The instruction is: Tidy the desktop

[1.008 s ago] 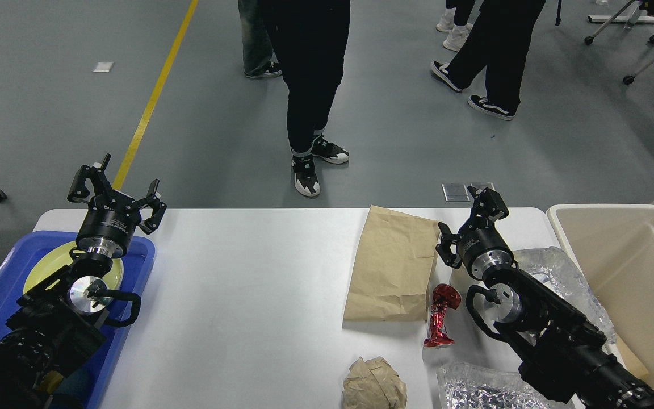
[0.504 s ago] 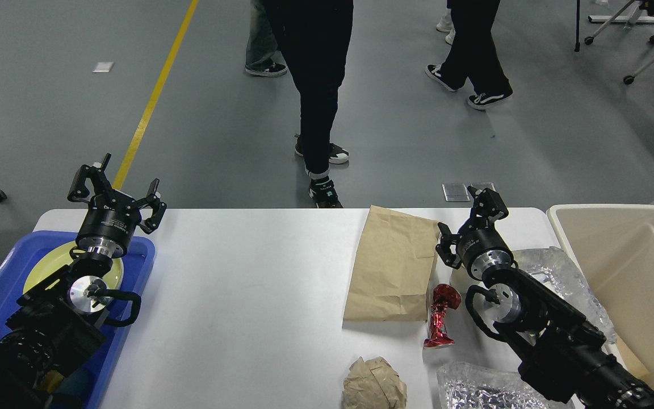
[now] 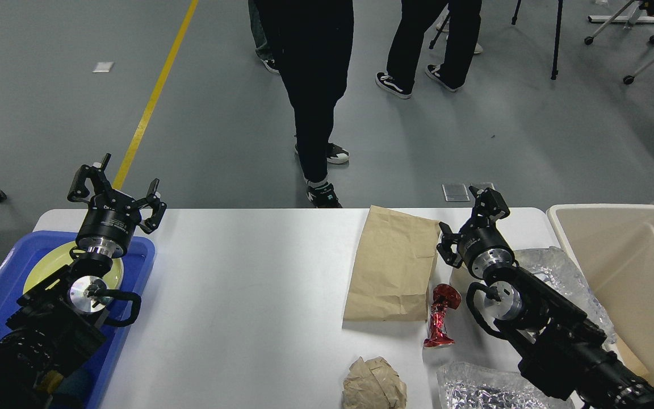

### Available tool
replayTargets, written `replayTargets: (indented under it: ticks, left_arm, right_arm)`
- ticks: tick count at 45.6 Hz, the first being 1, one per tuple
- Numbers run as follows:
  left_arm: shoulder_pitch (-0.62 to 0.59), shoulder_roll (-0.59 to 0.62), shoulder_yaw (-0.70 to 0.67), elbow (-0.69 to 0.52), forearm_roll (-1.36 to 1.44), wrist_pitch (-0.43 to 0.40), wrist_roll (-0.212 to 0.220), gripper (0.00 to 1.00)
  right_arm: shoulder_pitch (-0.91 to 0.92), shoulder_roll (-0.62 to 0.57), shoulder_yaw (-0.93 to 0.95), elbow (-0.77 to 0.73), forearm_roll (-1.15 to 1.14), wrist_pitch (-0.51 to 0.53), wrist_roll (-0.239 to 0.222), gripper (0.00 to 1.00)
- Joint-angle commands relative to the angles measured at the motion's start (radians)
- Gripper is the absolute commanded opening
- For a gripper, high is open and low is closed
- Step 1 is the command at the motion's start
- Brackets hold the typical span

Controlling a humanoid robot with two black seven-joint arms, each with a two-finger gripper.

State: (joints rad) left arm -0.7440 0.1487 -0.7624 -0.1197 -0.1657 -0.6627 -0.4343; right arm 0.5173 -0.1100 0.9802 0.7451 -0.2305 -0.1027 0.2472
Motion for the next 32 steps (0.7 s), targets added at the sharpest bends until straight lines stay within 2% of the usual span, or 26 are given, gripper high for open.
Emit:
replayTargets:
  ticks: [1, 5, 13, 22, 32]
  left_arm:
    - [0.0, 0.0, 0.0, 0.0, 0.0, 0.0, 0.0, 0.96]
    - [0.0, -0.001, 0.0, 0.0, 0.0, 0.0, 0.0, 0.96]
    - [0.0, 0.0, 0.0, 0.0, 0.0, 0.0, 0.0, 0.96]
    - [0.0, 0.0, 0.0, 0.0, 0.0, 0.0, 0.0, 0.96]
    - [0.0, 0.0, 0.0, 0.0, 0.0, 0.0, 0.0, 0.96]
  right_arm:
    - [0.047, -0.008, -0.003, -0.016, 0.186, -0.005, -0.002, 1.0]
    - [0.078, -0.023, -0.005, -0.018, 0.263, -0.006, -0.002, 1.0]
    - [0.153, -0.189, -0.037, -0.02, 0.27, -0.006, -0.002, 1.0]
    - [0.23, -0.414, -0.192, -0.024, 0.283, -0.005, -0.002, 1.0]
    - [0.248, -0.565, -0.34, -0.086, 0.286, -0.002, -0.002, 1.0]
